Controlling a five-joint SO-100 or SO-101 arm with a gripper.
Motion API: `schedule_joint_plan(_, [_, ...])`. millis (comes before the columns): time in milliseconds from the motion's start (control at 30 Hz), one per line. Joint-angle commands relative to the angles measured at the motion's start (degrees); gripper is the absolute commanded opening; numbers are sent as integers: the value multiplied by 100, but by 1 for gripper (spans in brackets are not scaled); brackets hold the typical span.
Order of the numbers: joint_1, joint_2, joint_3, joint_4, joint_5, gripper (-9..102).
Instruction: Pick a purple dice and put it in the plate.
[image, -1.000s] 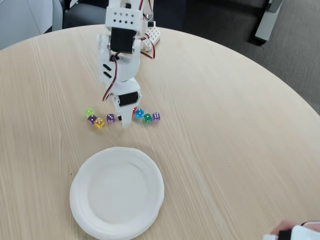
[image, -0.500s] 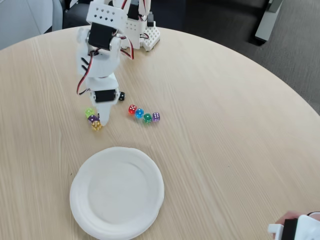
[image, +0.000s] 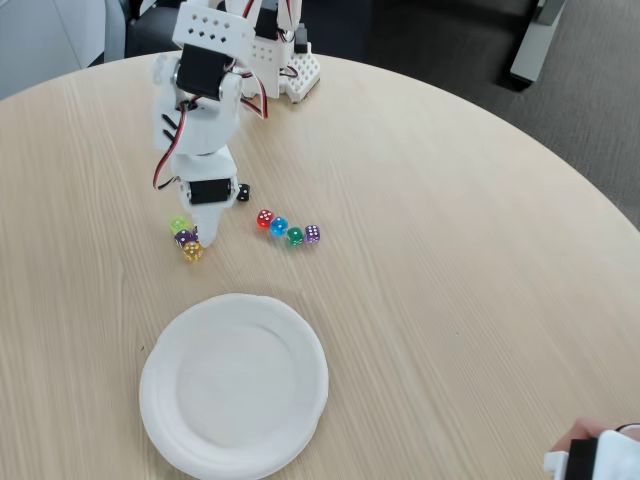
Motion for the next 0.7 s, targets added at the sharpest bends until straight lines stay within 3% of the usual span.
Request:
schedule_joint_plan(0, [70,79,-70,44,-44,0])
schedule_joint_plan(667, [-18,2057,-79,70,-229,0])
